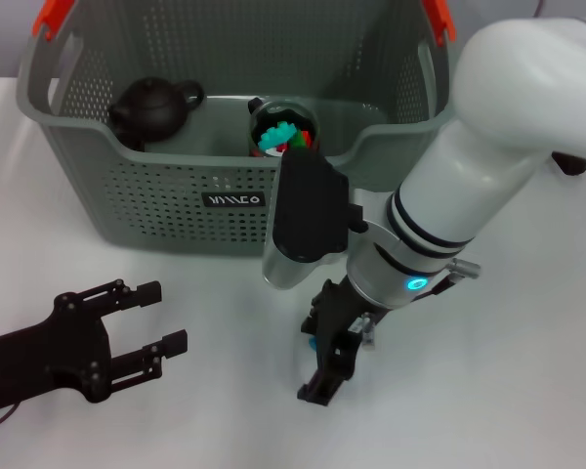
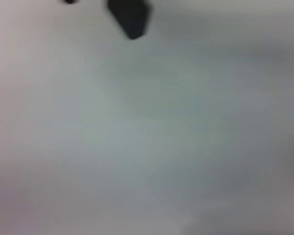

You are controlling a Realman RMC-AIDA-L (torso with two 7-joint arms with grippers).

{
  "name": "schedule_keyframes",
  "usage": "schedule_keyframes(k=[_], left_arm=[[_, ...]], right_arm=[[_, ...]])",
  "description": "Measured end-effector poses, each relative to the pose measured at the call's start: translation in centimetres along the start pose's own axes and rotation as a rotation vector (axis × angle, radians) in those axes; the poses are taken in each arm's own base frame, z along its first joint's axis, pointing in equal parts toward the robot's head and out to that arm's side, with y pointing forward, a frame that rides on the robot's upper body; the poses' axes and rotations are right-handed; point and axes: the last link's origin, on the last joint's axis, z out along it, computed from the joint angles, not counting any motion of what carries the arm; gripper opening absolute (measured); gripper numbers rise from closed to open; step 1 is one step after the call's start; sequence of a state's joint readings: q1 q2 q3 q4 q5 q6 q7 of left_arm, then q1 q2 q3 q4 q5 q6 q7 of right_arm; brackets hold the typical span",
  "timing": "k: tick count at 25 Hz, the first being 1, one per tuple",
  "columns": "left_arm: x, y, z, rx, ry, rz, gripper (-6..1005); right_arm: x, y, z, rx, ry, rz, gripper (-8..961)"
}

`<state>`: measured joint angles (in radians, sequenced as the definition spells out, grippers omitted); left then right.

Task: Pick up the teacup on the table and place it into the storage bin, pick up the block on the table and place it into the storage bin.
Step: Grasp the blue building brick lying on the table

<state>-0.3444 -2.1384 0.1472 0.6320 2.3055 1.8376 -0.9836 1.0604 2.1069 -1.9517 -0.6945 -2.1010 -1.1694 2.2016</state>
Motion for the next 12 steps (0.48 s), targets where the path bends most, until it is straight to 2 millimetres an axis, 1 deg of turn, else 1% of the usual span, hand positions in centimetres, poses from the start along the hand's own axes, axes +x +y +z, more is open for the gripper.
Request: schedule_keyframes(k=[5, 8, 12], left_arm=[[-0.1, 0.1, -0.1, 0.002, -0.001, -0.003, 690], [-0.1, 0.1, -0.1, 0.003, -0.001, -0.004, 690], [-0.1, 0.0, -0.2, 0.009, 0.003, -0.006, 690]], right_arm=[[-0.1, -0.2, -1.0, 0.002, -0.017, 0.002, 896], [0.1, -0.4, -1.1, 0.022, 0.003, -0.012, 896], [-0.1, -0.2, -1.3, 0.019, 0.01, -0.029, 897]])
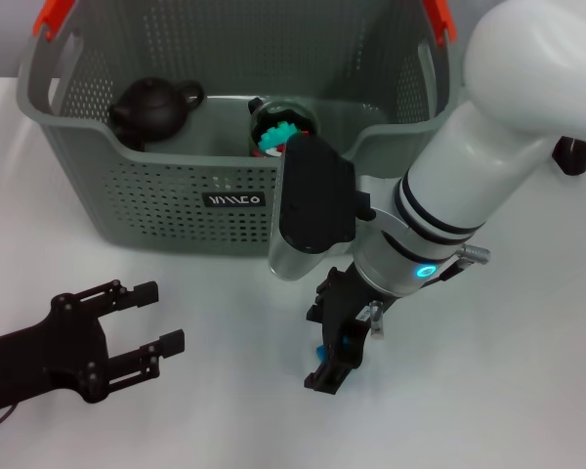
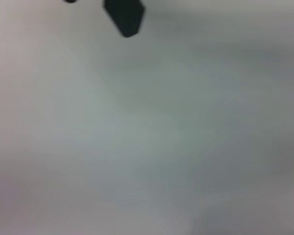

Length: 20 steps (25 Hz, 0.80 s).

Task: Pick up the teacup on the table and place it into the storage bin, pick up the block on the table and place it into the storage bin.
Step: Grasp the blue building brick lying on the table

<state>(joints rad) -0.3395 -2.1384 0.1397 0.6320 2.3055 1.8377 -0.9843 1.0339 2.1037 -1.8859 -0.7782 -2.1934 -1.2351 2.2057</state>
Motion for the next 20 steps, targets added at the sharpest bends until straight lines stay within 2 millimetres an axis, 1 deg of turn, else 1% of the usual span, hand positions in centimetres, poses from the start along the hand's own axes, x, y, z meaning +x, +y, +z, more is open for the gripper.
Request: schedule_keyframes(k=[6, 12, 20], left_arm=[[0.0, 0.0, 0.0, 0.003, 0.002, 0.001, 690], [0.2, -0.3, 0.0, 0.004, -0.001, 0.007, 690], [0.2, -0.4, 0.1, 0.007, -0.004, 0.01, 690]], right_arm=[[0.6, -0.3, -0.6, -0.004, 0.023, 0.031, 897], [1.1, -0.4, -0.5, 0.009, 0.049, 0.042, 897], [1.5, -0.2, -0.1, 0.009, 0.061, 0.008, 897]])
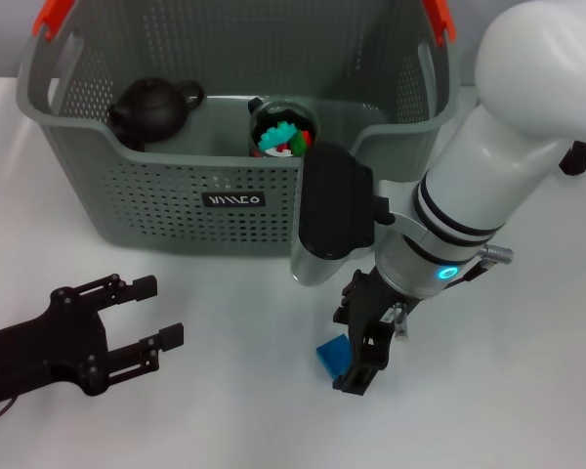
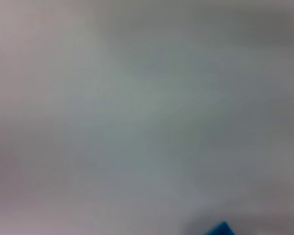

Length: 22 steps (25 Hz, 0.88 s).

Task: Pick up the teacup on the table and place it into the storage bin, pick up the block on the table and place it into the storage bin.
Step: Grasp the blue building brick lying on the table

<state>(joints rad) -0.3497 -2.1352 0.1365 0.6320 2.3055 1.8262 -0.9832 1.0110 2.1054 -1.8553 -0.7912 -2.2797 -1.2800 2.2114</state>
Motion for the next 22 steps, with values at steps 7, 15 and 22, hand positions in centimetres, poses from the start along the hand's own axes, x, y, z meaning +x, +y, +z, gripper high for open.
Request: schedule_keyframes(k=[7, 15, 22], left_arm=[[0.05, -0.05, 0.06, -0.001, 0.0, 0.001, 690], [0.07, -0.06, 0.08, -0.001, 0.0, -0.002, 690], [0.09, -0.1, 0.03, 0.0, 0.0, -0.003, 690]], right_arm=[[-0.04, -0.29, 0.11, 0.026, 0.002, -0.005, 897], [-0.32, -0.67, 0.42, 0.063, -0.014, -0.011, 896], [-0.43, -0.32, 0.1, 0.042, -0.012, -0.027, 896]])
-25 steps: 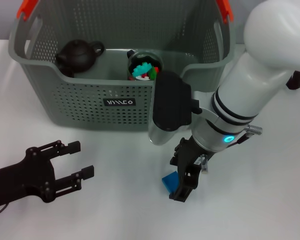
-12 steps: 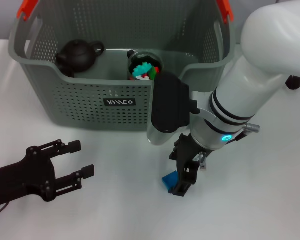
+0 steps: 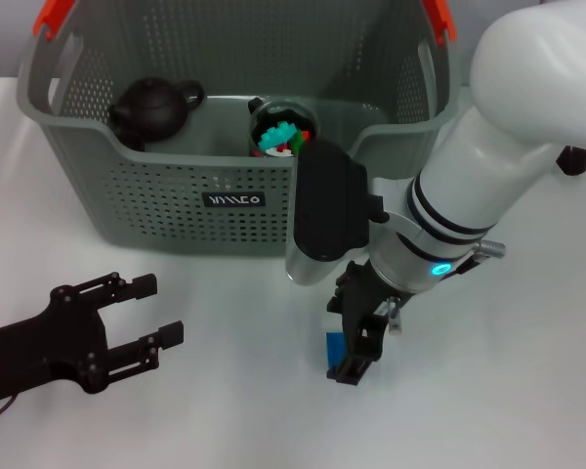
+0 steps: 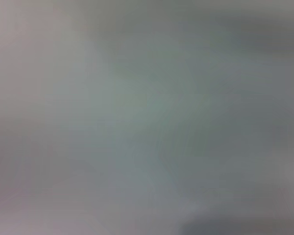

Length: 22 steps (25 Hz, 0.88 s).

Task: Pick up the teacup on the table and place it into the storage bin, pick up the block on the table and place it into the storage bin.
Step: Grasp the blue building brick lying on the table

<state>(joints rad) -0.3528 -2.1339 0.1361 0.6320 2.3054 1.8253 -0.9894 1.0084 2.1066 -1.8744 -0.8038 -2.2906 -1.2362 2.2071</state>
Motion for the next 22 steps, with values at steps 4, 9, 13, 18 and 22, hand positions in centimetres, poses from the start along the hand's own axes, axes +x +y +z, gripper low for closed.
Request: schedule_keyframes(k=[4, 9, 13, 18, 22], left_arm=[[0.01, -0.02, -0.02, 0.002, 0.001, 0.0, 690], [0.02, -0.02, -0.02, 0.002, 0.002, 0.0, 690], [0.02, -0.02, -0.01, 0.002, 0.002, 0.0, 690], [0.02, -0.02, -0.01, 0.002, 0.002, 0.0, 690], [0.02, -0.02, -0.01, 0.002, 0.002, 0.0, 690]], right_arm=[[0.27, 0.23, 0.03, -0.013, 0.016, -0.004, 896], [0.58, 0.32, 0.19, -0.018, 0.026, -0.003, 896], [0.64, 0.49, 0.42, -0.017, 0.029, -0.019, 896], [0.65, 0.67, 0.65, -0.015, 0.038, -0.033, 896], [0.48, 0.59, 0.6, -0.01, 0.034, -0.022, 840]])
